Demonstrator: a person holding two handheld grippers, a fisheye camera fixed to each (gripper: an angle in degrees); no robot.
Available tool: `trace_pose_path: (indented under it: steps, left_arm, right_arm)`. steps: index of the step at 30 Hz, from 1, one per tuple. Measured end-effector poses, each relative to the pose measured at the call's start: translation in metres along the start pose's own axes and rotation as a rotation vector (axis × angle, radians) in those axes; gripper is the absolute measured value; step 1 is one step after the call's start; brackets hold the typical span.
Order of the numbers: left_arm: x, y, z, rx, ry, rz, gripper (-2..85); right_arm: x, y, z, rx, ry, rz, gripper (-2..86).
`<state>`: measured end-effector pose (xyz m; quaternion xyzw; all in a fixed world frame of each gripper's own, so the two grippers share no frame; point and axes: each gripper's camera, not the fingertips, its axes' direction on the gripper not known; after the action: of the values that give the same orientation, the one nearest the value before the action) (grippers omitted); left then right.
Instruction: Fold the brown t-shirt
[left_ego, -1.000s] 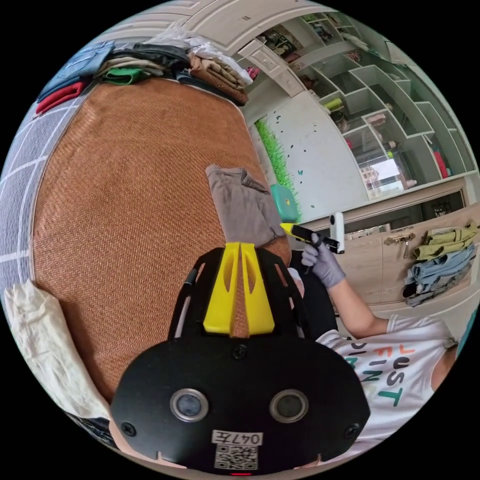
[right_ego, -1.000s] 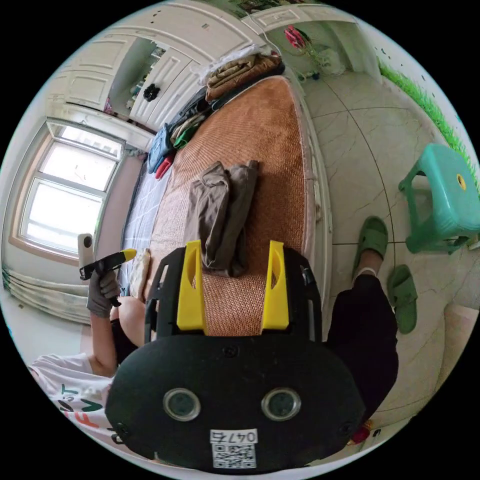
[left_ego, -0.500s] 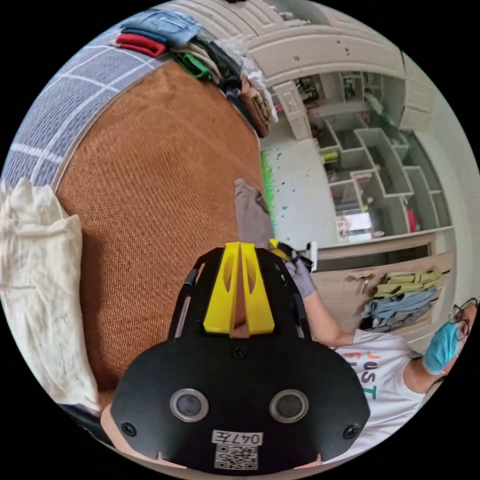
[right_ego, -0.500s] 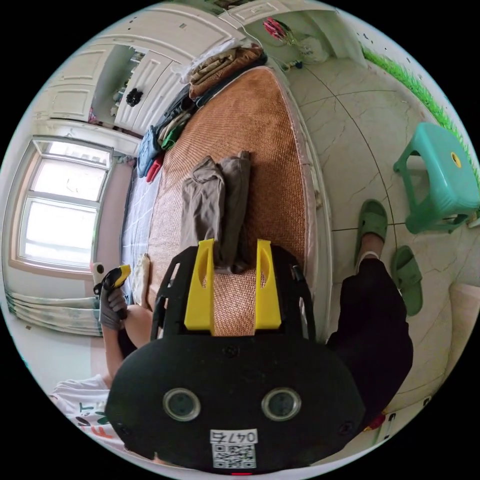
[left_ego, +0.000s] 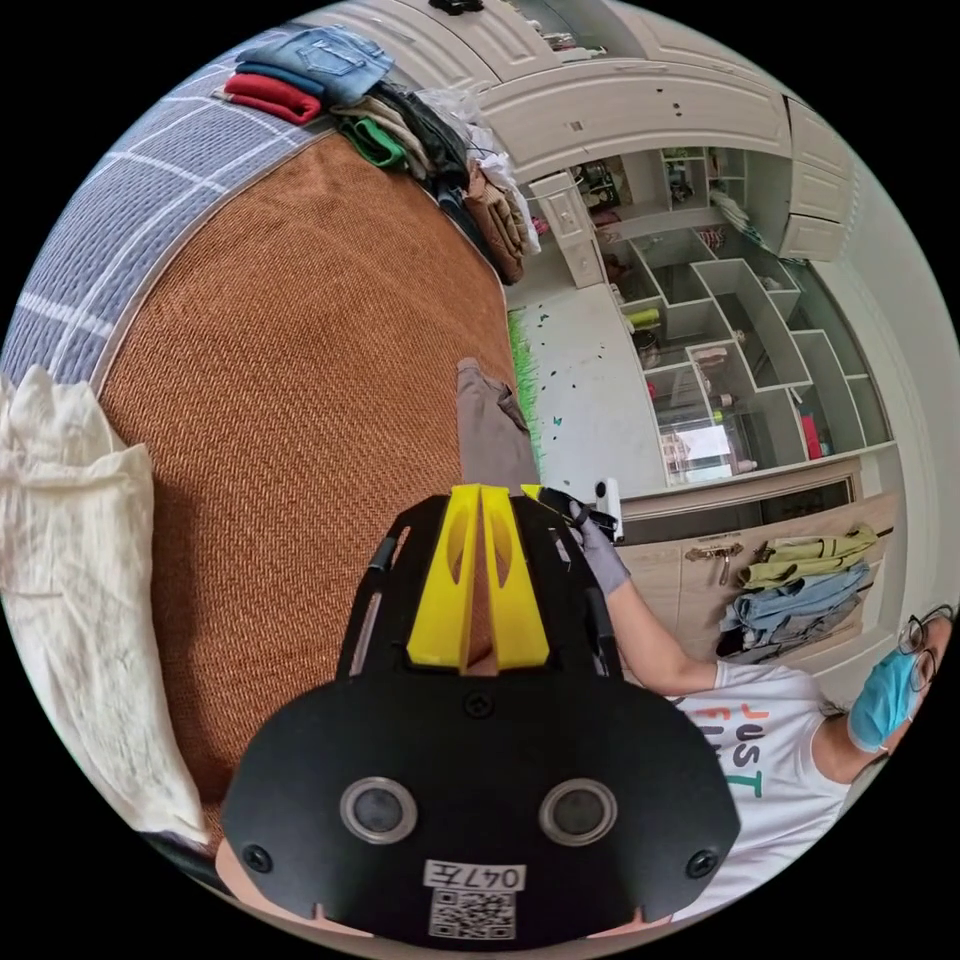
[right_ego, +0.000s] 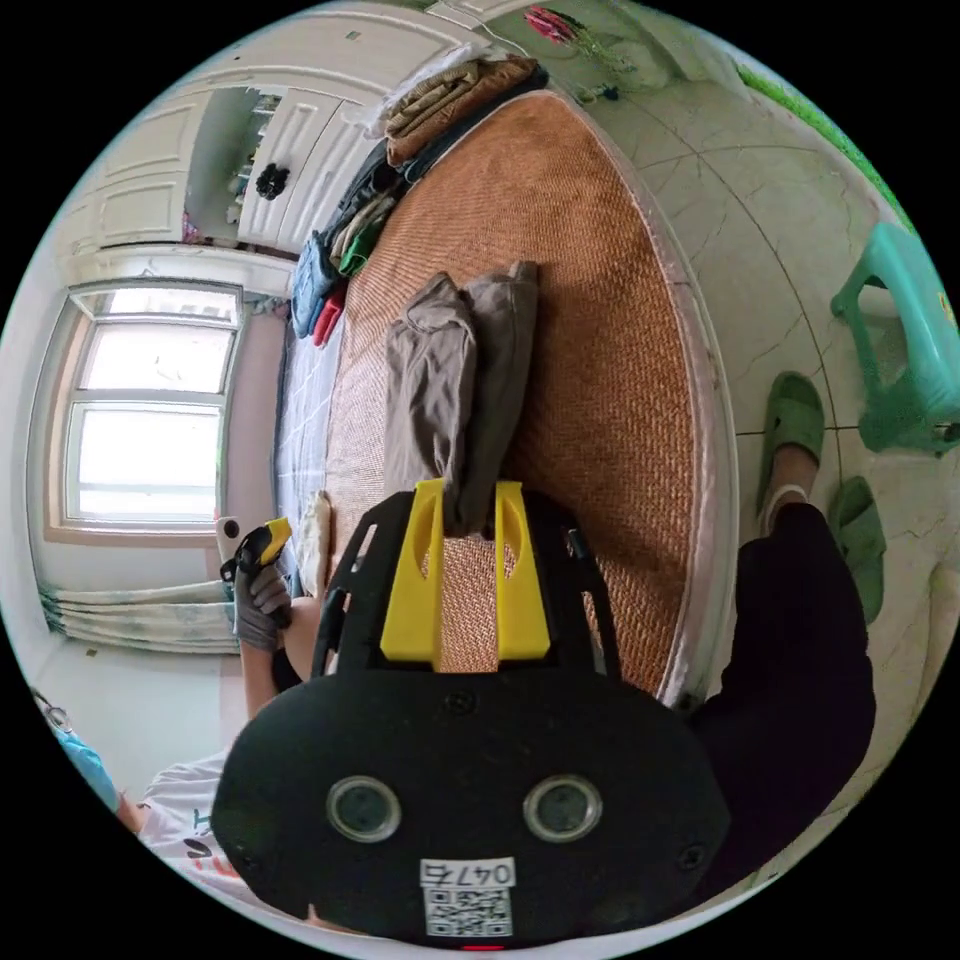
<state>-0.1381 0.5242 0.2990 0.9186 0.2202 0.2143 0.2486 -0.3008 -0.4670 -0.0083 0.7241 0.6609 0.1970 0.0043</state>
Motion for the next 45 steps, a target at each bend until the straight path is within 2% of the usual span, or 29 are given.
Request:
trace_pose_path:
  steps: [2, 6, 7, 13, 16, 23, 31, 33, 36, 38, 40, 42, 43, 45]
  left_arm:
    - [-0.010, 0.001, 0.002, -0.009, 0.009, -0.011, -1.0]
    - [-0.034, 0.010, 0.006, -0.032, 0.030, -0.047, -1.0]
    - [-0.037, 0.011, 0.005, -0.032, 0.035, -0.050, -1.0]
    - [-0.062, 0.025, 0.005, -0.024, 0.069, -0.092, -1.0]
    - [-0.074, 0.033, 0.006, -0.024, 0.075, -0.128, -1.0]
    - [-0.085, 0.059, -0.009, 0.074, 0.103, -0.142, -1.0]
    - [-0.085, 0.090, -0.019, 0.162, 0.165, -0.127, -1.0]
    - [-0.081, 0.095, -0.016, 0.153, 0.164, -0.111, -1.0]
    - [-0.072, 0.102, -0.015, 0.150, 0.162, -0.081, -1.0]
    - [-0.068, 0.107, -0.017, 0.165, 0.174, -0.067, -1.0]
    - [-0.066, 0.111, -0.018, 0.186, 0.191, -0.065, -1.0]
    - [-0.065, 0.114, -0.017, 0.205, 0.216, -0.069, -1.0]
    - [-0.065, 0.114, -0.017, 0.207, 0.219, -0.072, -1.0]
    - [-0.062, 0.113, -0.010, 0.191, 0.217, -0.082, -1.0]
  right_arm:
    - [0.003, -0.003, 0.015, -0.046, -0.104, 0.031, 1.0]
    - [-0.009, 0.009, 0.024, 0.071, -0.454, 0.013, -0.2]
    - [-0.013, 0.010, 0.025, 0.076, -0.489, -0.001, -0.2]
    - [-0.102, 0.018, 0.034, 0.019, -0.722, -0.219, -0.3]
    - [-0.175, 0.029, 0.041, -0.084, -0.825, -0.366, -0.2]
    - [-0.393, 0.096, 0.112, -0.487, -1.003, -0.708, -0.2]
    - [-0.592, 0.224, 0.278, -1.069, -1.137, -0.724, -0.2]
    - [-0.655, 0.289, 0.315, -1.260, -1.234, -0.778, -0.2]
    - [-0.716, 0.362, 0.342, -1.429, -1.347, -0.896, -0.2]
    - [-0.735, 0.397, 0.360, -1.501, -1.314, -0.987, -0.2]
    - [-0.740, 0.428, 0.385, -1.578, -1.181, -1.087, -0.1]
    - [-0.726, 0.457, 0.434, -1.638, -0.876, -1.159, -0.1]
    - [-0.719, 0.462, 0.449, -1.651, -0.792, -1.156, -0.1]
    - [-0.687, 0.473, 0.505, -1.696, -0.510, -1.066, -0.1]
